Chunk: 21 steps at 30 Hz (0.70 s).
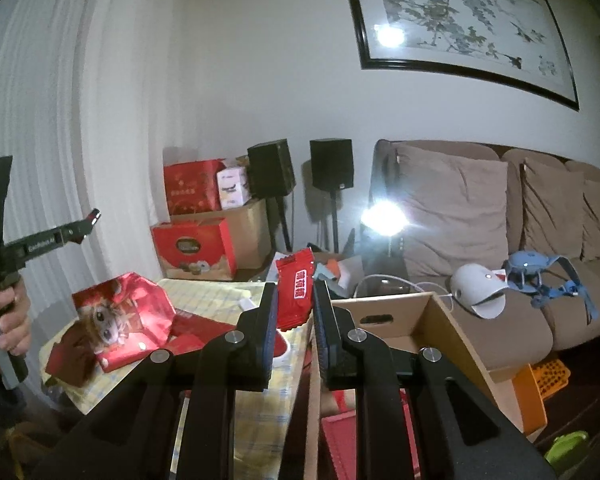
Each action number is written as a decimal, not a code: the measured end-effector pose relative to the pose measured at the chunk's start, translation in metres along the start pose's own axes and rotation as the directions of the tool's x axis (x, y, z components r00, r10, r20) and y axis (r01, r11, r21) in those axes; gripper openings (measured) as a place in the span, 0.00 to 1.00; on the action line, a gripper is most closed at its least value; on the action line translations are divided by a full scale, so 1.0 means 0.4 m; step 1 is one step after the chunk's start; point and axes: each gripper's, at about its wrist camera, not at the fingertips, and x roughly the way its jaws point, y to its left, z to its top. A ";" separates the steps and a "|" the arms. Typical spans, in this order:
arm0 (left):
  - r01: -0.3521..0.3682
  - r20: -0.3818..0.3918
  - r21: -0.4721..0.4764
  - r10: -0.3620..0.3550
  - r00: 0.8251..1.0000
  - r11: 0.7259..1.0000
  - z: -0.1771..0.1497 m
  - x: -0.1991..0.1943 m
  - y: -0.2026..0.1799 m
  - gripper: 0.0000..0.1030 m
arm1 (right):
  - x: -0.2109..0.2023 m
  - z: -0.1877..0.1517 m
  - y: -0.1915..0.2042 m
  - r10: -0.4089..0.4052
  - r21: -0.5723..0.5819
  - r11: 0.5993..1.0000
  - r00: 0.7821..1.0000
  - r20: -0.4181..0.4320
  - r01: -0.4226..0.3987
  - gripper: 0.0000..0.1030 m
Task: Organize objects
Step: 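Carry the tube in the left tool while the right tool carries the packet toward the box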
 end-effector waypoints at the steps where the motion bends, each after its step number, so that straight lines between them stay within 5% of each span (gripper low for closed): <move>1: 0.002 -0.002 0.004 -0.002 1.000 1.000 0.000 0.001 -0.005 0.17 | -0.001 0.001 -0.003 -0.003 0.001 1.000 1.000 0.000 0.003 0.15; 21: 0.070 -0.028 0.063 -0.069 0.997 0.996 -0.015 0.011 -0.108 0.17 | 0.004 0.005 -0.048 -0.013 0.034 0.999 1.000 -0.017 0.013 0.15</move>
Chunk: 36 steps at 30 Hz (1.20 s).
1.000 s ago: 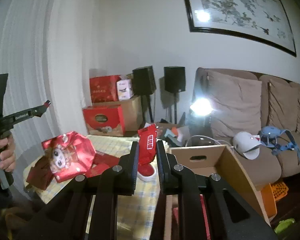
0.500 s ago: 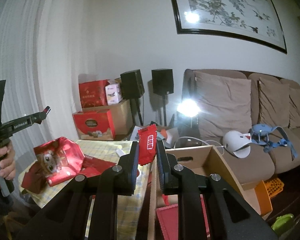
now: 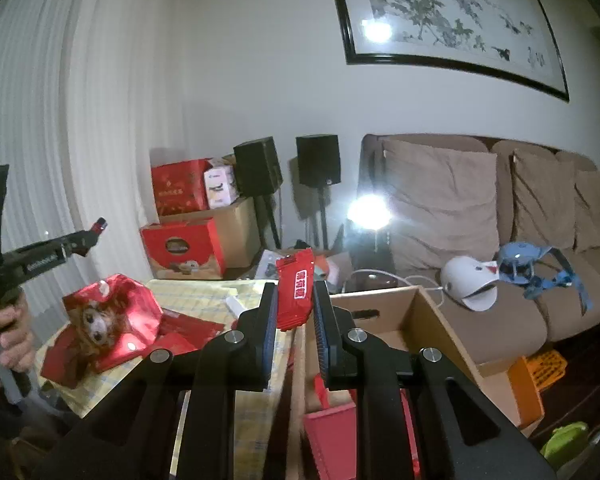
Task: Organize objects
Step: 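Carry the tube in the left tool while the right tool carries the packet toward the box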
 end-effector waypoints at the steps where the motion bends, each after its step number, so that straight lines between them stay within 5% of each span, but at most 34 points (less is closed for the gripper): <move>1: 0.005 -0.001 -0.001 -0.005 1.000 1.000 0.001 0.002 -0.004 0.17 | 0.000 0.001 -0.004 0.008 0.009 1.000 1.000 0.001 -0.008 0.15; 36: 0.106 -0.061 0.044 -0.103 0.993 0.993 -0.020 0.063 -0.128 0.17 | -0.012 -0.007 -0.074 -0.088 0.030 0.996 0.996 -0.010 0.089 0.16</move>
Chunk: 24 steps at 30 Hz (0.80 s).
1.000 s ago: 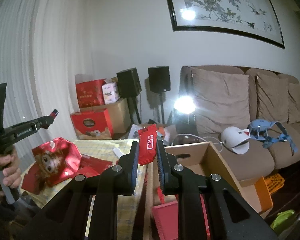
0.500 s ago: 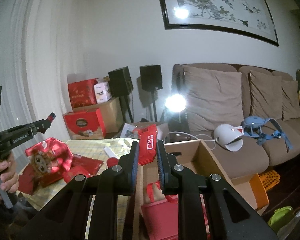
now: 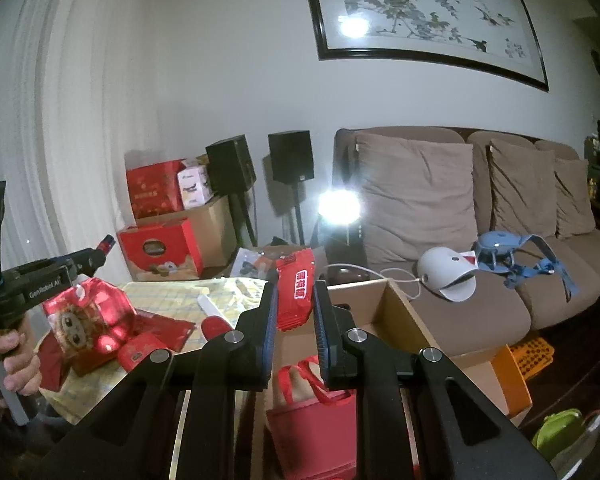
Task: Organize objects
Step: 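Carry the tube in the left tool while the right tool carries the packet toward the box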
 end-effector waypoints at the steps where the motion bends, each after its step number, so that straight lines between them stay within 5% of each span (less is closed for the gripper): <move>1: 0.002 -0.001 0.003 -0.002 1.000 1.000 -0.001 0.001 -0.006 0.17 | 0.000 0.000 -0.002 -0.002 0.000 1.000 1.000 0.000 0.002 0.16; 24: 0.041 -0.017 0.030 -0.040 0.999 0.999 0.001 0.034 -0.067 0.17 | -0.006 0.004 -0.035 -0.042 0.021 0.999 0.999 -0.004 0.042 0.16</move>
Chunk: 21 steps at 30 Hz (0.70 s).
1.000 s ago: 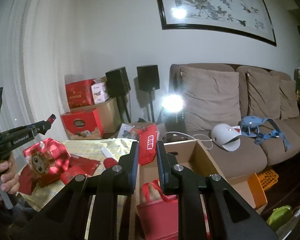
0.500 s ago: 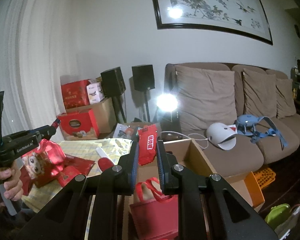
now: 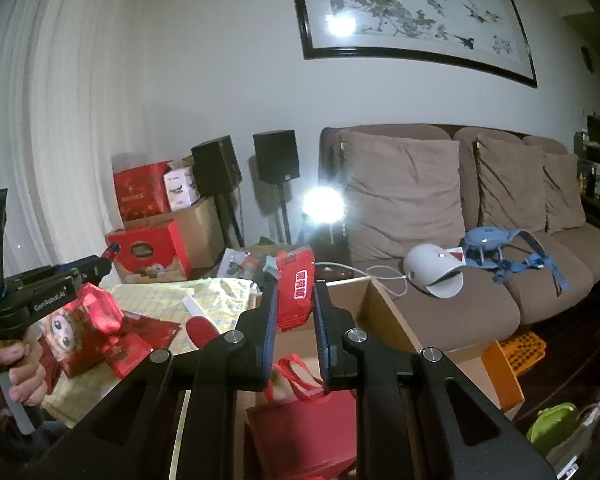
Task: Organize objects
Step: 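Swing the held tube with the left tool while the right tool swings the packet toward the box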
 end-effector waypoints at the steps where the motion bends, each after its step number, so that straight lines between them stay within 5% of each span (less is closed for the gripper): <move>1: 0.001 0.000 0.002 -0.001 1.000 1.000 0.001 0.001 -0.004 0.17 | -0.001 0.000 -0.002 -0.002 0.001 1.000 1.000 0.000 0.002 0.16; 21: 0.055 0.000 0.036 -0.055 0.999 0.998 0.018 0.012 -0.072 0.17 | -0.025 0.004 -0.054 -0.051 0.037 0.998 0.999 0.009 0.051 0.16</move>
